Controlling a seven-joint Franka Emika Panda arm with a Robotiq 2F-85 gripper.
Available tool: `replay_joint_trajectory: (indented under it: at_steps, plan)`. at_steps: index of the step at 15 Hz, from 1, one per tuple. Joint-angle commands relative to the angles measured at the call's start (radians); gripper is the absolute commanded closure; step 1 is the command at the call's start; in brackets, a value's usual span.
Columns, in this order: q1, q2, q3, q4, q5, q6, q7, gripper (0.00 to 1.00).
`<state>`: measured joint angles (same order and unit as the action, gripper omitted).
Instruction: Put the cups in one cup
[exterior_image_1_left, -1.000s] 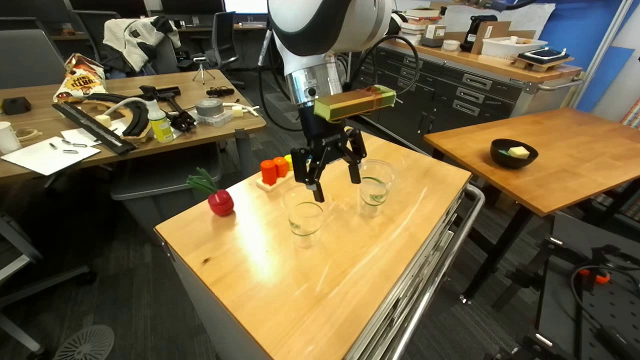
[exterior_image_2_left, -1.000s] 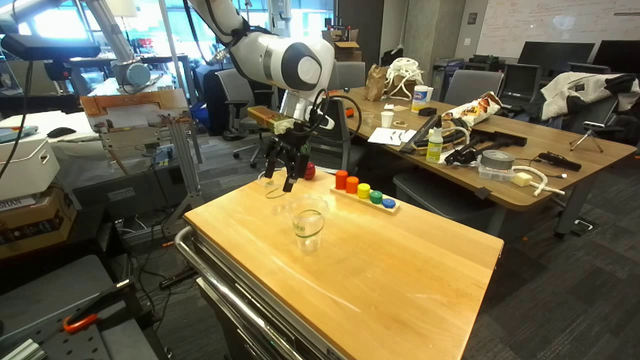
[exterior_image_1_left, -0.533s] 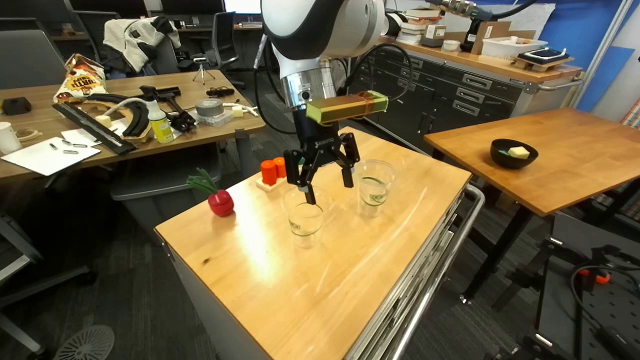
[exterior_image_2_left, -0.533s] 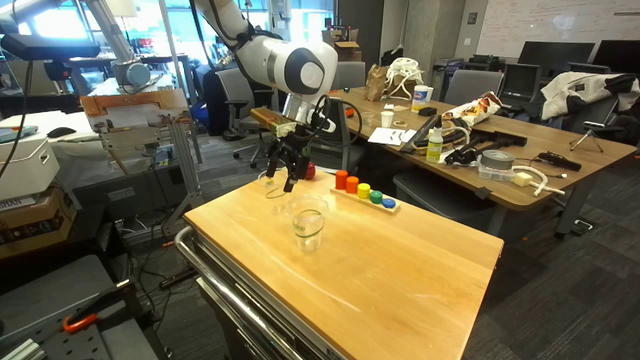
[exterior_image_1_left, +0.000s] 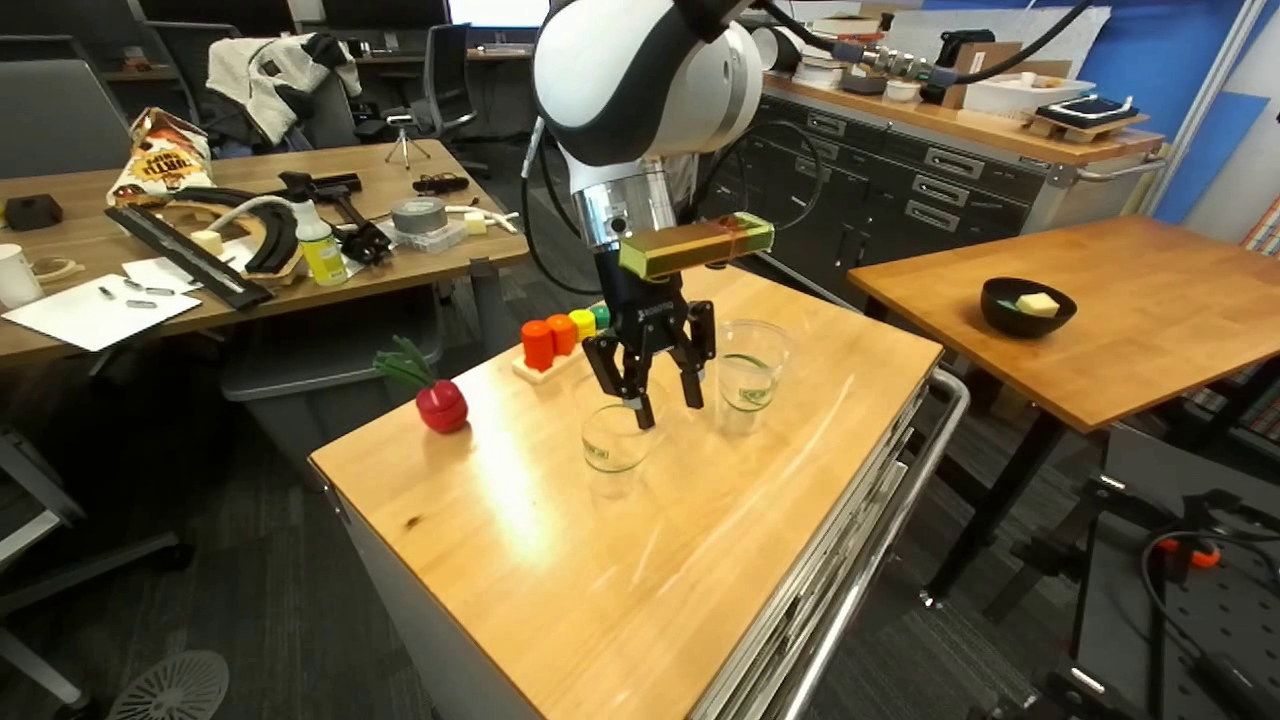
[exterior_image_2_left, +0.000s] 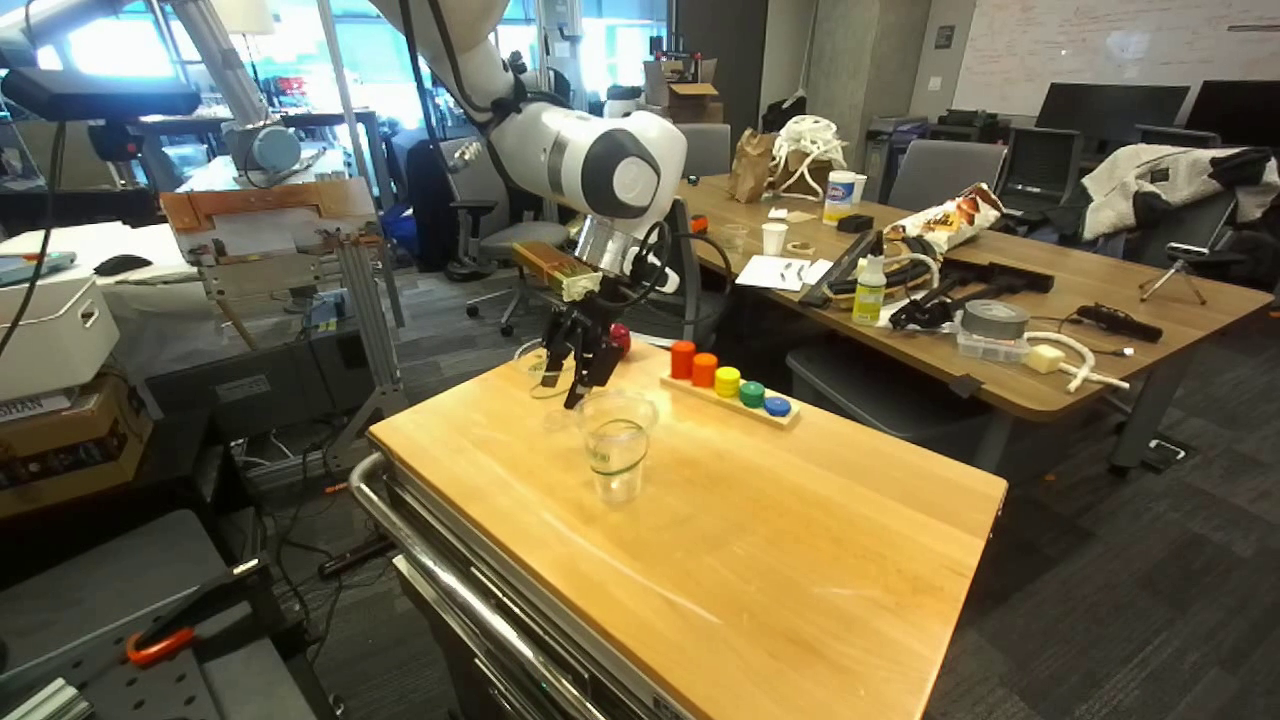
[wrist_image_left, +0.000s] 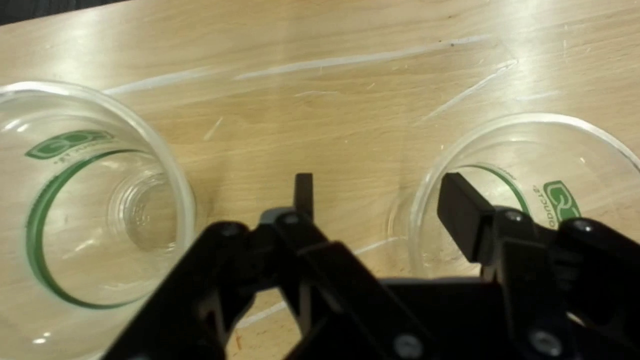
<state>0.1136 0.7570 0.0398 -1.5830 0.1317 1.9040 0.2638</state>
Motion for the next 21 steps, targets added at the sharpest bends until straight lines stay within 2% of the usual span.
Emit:
replay_joint_trajectory:
  at_steps: [1,4,6,14,21]
  plan:
    - [-0.002,0.044,0.011,0.065,0.02,-0.009,-0.013,0.65]
    - [0.002,0.056,0.016,0.091,0.023,-0.006,-0.009,0.89]
    - [0.004,0.049,0.017,0.098,0.027,-0.012,0.003,1.0]
    - [-0.009,-0.025,0.009,0.096,0.04,-0.031,0.031,0.99]
    - [-0.058,-0.239,-0.056,0.01,0.021,-0.02,0.088,0.99]
